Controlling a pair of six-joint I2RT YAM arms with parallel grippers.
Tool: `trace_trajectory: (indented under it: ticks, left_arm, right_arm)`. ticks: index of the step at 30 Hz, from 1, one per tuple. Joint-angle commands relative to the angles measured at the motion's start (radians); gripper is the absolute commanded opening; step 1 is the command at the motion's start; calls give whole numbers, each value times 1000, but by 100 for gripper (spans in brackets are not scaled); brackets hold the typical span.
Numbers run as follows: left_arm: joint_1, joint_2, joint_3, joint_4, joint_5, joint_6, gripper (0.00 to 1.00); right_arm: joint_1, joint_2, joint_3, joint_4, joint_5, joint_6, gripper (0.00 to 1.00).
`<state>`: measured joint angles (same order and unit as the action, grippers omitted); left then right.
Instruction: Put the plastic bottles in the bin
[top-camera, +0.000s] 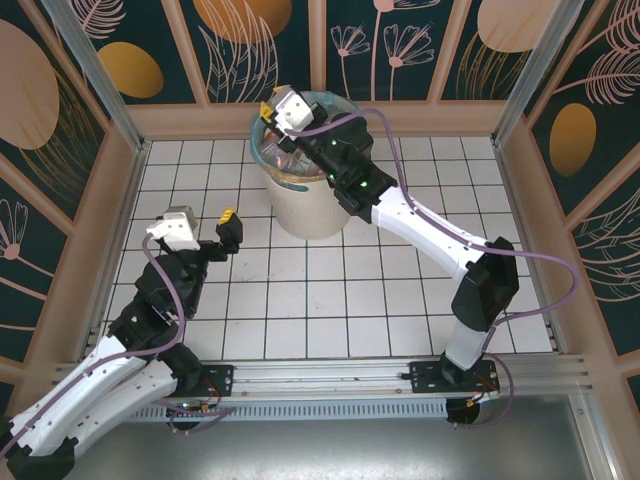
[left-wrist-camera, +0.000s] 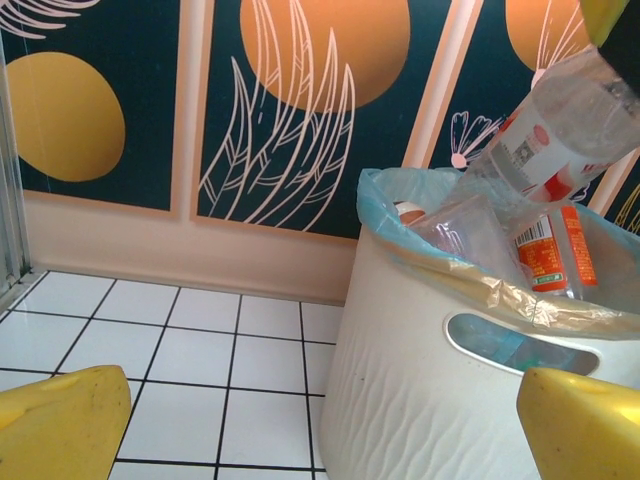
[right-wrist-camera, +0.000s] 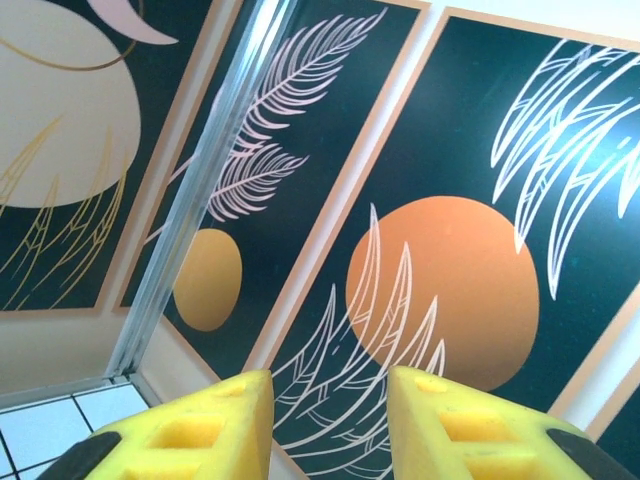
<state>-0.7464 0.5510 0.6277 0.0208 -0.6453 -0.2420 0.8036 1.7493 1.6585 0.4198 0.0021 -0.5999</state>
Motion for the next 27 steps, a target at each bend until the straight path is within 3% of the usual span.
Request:
trace_trajectory:
  ticks: [1,6,10,16,22,27]
  left_arm:
    - [2,-17,-11,-4,-32,-21,99]
    - [1,-16,-13,-8,-33,-30,99]
    - [2,-17,-16,-12,-37,-33,99]
    - [2,-13,-23,-1,-36,-39,99]
    - [1,0,-26,3,-28,-48,99]
    - [2,-6,-35,-3,-35,-56,99]
  right_arm:
    - [-9,7,-58,-73,18,-47,27]
    - [-9,-37,-120,-140,-15,-39,49]
    - [-9,-114,-189,-126,-3,7,76]
    - [-28,-178,-158,-224,3,132,90]
    - [-68,-196,-65,-381,-102,263,90]
    - [-86,-214,-91,-465,-123,310,68]
